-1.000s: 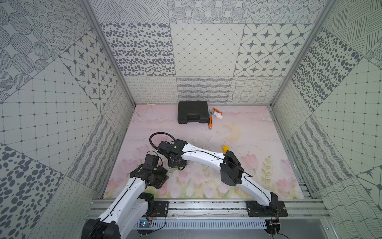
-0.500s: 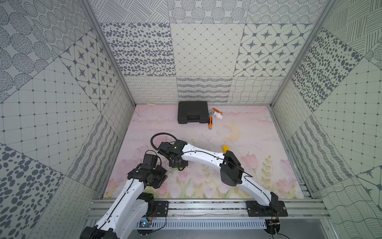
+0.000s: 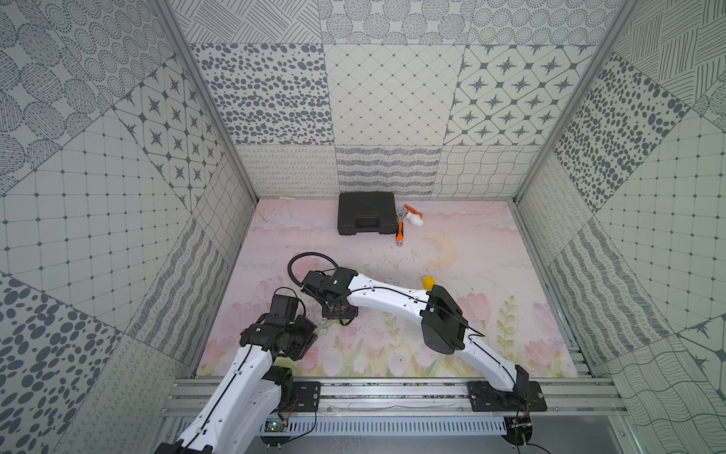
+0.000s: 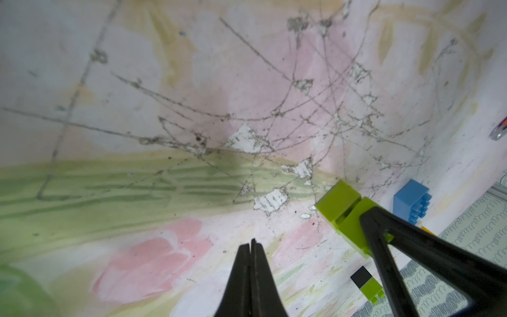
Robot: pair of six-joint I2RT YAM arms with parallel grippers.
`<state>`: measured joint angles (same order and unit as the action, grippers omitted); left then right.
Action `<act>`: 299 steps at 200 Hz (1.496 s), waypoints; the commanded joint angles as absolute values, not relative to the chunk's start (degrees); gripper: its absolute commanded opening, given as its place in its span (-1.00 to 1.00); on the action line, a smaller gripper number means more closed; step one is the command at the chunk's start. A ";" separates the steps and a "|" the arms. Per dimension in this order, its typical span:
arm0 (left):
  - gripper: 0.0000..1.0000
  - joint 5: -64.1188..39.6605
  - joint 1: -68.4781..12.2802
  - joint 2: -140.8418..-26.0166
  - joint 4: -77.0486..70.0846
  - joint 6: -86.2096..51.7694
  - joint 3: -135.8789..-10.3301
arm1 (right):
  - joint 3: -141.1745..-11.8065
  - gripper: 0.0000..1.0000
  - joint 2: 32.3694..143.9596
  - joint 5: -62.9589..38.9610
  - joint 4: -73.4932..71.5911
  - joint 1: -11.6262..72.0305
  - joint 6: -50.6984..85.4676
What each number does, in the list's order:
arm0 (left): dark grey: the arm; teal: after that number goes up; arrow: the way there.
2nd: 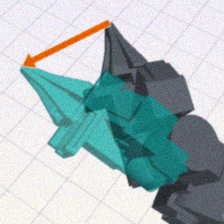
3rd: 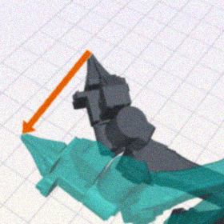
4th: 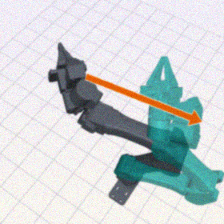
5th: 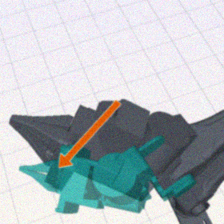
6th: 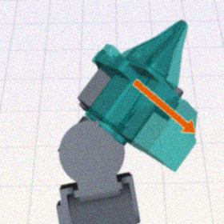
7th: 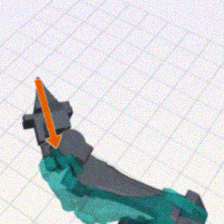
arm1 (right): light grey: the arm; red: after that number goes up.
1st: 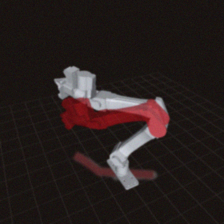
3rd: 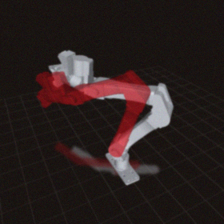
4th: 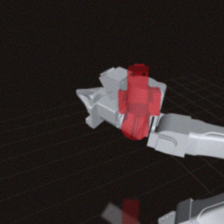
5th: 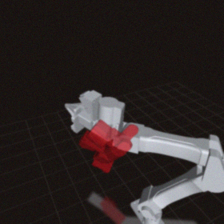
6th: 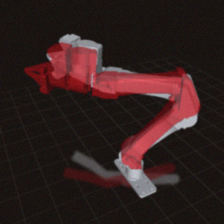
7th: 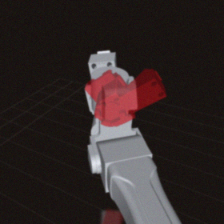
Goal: Assemble the number 4 with lego
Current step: Assemble the lego brick with the lego brick.
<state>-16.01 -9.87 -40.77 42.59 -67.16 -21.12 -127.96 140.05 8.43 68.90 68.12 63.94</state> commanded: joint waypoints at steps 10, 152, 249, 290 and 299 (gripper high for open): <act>-0.99 -16.67 -9.27 -39.28 43.17 -68.29 -20.34 | -122.34 -1.00 143.68 4.92 75.03 68.55 63.29; -0.99 -16.79 -8.88 -38.58 41.52 -67.66 -18.65 | -109.83 -1.00 142.15 0.53 66.83 69.61 60.15; -0.95 -17.08 -8.86 -39.93 39.80 -68.24 -20.66 | -115.52 -1.00 139.95 7.31 70.13 67.92 56.21; -0.93 -16.55 -8.82 -42.02 40.01 -67.17 -23.72 | -111.29 -1.00 131.22 7.73 64.34 67.21 52.02; -0.92 -16.61 -8.80 -42.51 39.53 -67.07 -24.09 | -110.20 -1.00 129.24 8.14 63.16 66.98 51.06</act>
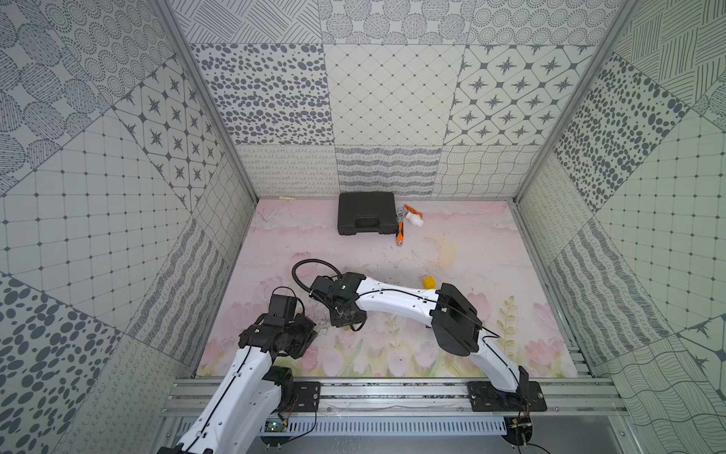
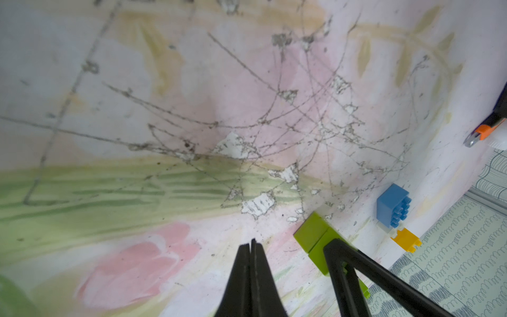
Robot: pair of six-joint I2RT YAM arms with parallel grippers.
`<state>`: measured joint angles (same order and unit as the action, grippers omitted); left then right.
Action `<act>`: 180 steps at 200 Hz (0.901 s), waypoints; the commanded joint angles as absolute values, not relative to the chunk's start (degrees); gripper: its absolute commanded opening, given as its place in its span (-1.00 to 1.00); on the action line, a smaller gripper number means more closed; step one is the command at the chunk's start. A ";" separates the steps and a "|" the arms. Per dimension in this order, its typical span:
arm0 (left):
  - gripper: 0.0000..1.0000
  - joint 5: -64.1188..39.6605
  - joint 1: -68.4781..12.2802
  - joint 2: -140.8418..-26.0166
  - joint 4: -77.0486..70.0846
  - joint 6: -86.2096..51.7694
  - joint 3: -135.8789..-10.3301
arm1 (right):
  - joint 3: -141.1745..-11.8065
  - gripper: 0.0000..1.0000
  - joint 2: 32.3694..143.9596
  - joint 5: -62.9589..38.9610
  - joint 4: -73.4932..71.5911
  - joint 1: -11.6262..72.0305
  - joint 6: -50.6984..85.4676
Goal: Assemble the number 4 with lego
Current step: Assemble the lego brick with the lego brick.
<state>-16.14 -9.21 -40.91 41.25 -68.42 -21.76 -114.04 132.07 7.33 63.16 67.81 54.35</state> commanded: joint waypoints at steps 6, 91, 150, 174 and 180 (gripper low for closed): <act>-0.91 -16.86 -8.80 -43.07 38.87 -66.92 -24.17 | -109.69 -1.00 127.92 8.81 62.76 66.83 50.69; -0.94 -20.30 -15.71 -63.30 16.92 -66.42 -25.60 | -93.18 -1.00 104.24 13.12 60.68 56.05 42.71; -1.00 -20.43 -22.47 -85.67 2.26 -66.25 -33.99 | -71.70 -1.00 89.51 11.89 53.61 41.26 39.14; -1.00 -20.40 -23.94 -91.61 -1.18 -66.43 -35.98 | -65.63 -1.00 87.09 13.88 52.96 34.00 39.79; -1.00 -20.44 -24.03 -92.84 -1.97 -66.53 -36.24 | -63.95 -1.00 86.89 13.20 51.38 31.97 39.97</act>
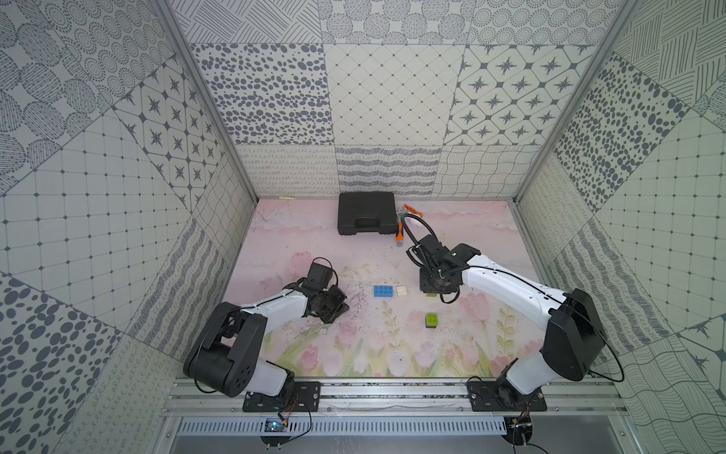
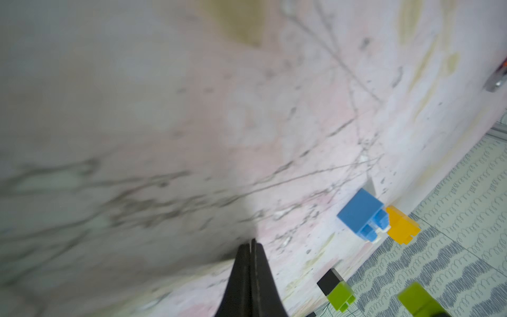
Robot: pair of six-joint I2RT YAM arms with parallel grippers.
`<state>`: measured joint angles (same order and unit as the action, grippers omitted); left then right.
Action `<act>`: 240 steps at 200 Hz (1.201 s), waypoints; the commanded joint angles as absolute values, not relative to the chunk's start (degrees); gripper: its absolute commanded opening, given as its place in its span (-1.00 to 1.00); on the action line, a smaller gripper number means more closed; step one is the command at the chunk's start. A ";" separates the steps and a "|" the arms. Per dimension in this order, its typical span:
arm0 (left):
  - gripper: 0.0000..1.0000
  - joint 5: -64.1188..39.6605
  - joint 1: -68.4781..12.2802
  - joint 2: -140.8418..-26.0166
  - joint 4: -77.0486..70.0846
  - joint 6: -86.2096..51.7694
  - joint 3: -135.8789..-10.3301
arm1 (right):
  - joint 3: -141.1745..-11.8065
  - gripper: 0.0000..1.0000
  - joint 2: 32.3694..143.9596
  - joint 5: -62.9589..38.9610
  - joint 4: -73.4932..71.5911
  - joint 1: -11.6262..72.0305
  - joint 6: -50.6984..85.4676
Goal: Assemble the number 4 with lego
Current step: Assemble the lego brick with the lego brick.
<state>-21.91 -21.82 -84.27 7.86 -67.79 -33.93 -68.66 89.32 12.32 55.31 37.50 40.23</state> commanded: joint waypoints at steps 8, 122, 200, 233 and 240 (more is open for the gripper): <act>-1.00 -20.64 -24.07 -94.49 -3.02 -66.59 -36.63 | -61.99 -1.00 87.17 12.48 49.10 29.53 40.47; -1.00 -23.19 -25.36 -105.72 -11.12 -67.27 -39.02 | -55.60 -1.00 97.91 14.20 46.12 22.85 40.13; -1.00 -22.59 -27.16 -106.85 -11.71 -69.64 -37.71 | -50.53 -1.00 86.39 12.36 42.66 22.99 39.32; -1.00 -21.74 -28.03 -105.57 -11.62 -71.52 -35.81 | -52.89 -1.00 76.59 13.30 45.80 25.21 40.83; -1.00 -21.50 -28.19 -105.31 -11.73 -71.83 -35.42 | -54.34 -1.00 75.95 13.66 47.09 25.94 40.87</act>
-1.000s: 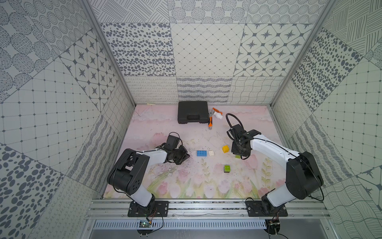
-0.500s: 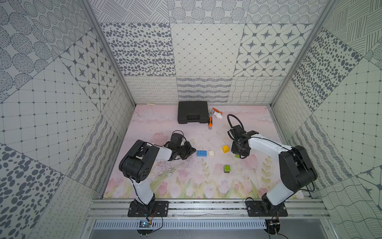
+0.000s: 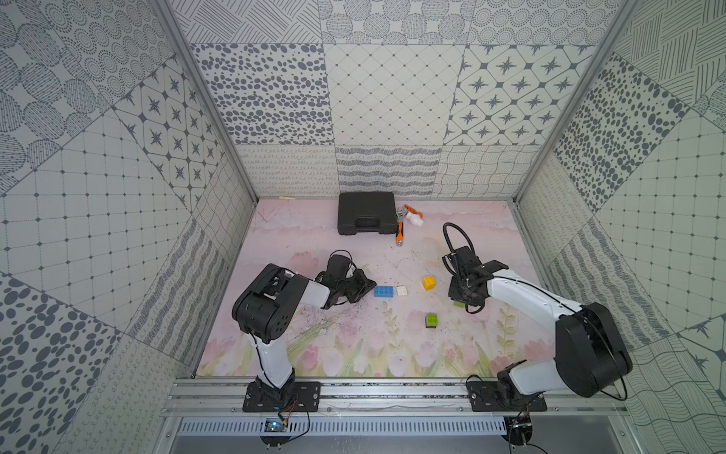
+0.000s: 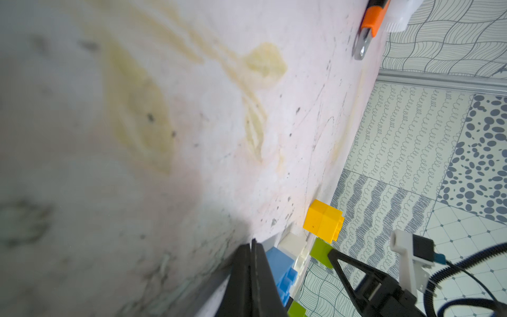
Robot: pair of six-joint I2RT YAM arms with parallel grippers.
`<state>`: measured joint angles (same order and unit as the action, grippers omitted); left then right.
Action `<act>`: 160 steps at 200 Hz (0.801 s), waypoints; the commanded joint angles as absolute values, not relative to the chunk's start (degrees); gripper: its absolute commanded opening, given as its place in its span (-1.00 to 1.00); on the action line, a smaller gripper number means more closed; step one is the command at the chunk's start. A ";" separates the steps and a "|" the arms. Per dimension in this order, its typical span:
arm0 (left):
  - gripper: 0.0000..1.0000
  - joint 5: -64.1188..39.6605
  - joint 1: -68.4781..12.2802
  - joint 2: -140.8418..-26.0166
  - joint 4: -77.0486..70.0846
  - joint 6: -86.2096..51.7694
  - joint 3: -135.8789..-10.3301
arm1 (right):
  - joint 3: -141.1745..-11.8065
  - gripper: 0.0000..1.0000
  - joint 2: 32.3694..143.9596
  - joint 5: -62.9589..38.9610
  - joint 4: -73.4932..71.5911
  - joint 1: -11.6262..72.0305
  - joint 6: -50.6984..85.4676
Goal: Assemble the number 4 with lego
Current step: Assemble the lego brick with the lego brick.
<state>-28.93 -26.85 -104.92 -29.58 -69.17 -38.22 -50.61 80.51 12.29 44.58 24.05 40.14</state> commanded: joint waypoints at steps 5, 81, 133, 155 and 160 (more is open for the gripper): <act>-1.00 -21.37 -28.29 -105.08 -11.77 -72.02 -35.18 | -55.41 -1.00 75.79 13.79 47.88 26.65 40.80; -0.79 -20.04 -28.32 -104.12 -10.33 -72.80 -34.23 | -68.62 -1.00 87.33 6.06 42.16 43.79 34.18; -0.93 -20.30 -28.30 -103.01 -9.40 -73.55 -32.97 | -75.69 -1.00 96.50 6.09 41.74 47.01 34.71; -0.99 -20.87 -28.29 -103.94 -9.48 -73.22 -33.80 | -76.86 -1.00 97.45 6.75 42.73 46.95 35.13; -1.00 -21.12 -28.33 -104.37 -9.42 -73.14 -34.15 | -77.12 -1.00 97.68 6.87 43.24 46.99 35.24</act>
<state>-26.52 -28.12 -102.30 -30.94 -72.90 -34.65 -74.63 97.06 6.00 43.03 46.92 35.31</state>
